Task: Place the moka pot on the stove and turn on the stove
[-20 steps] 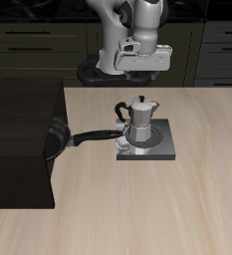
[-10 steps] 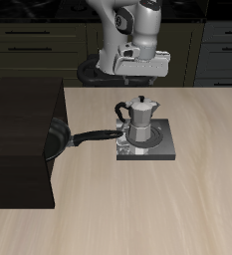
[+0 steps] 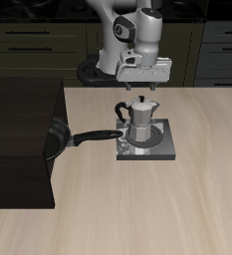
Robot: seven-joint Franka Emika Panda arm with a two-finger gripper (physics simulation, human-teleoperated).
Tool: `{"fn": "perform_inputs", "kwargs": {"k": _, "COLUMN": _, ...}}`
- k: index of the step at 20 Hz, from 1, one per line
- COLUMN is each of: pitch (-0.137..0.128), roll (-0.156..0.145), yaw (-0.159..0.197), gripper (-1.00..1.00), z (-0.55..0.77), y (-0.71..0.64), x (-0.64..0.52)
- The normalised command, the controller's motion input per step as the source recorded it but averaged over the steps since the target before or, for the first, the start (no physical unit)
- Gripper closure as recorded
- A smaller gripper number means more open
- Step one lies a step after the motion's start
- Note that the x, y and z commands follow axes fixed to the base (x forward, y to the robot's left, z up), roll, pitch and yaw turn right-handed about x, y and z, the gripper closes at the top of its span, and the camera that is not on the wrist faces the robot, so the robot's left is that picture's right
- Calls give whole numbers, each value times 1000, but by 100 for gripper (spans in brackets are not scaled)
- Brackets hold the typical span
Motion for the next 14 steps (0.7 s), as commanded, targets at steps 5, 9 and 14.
{"fn": "perform_inputs", "kwargs": {"k": 5, "pitch": 28, "roll": 8, "yaw": 9, "gripper": -100, "z": -279, "y": 155, "x": 76}}
{"fn": "perform_inputs", "kwargs": {"k": 9, "pitch": 39, "roll": -9, "yaw": -19, "gripper": -100, "z": -211, "y": 33, "x": 97}}
{"fn": "perform_inputs", "kwargs": {"k": 14, "pitch": 36, "roll": -13, "yaw": -1, "gripper": -100, "z": -139, "y": -11, "x": 41}}
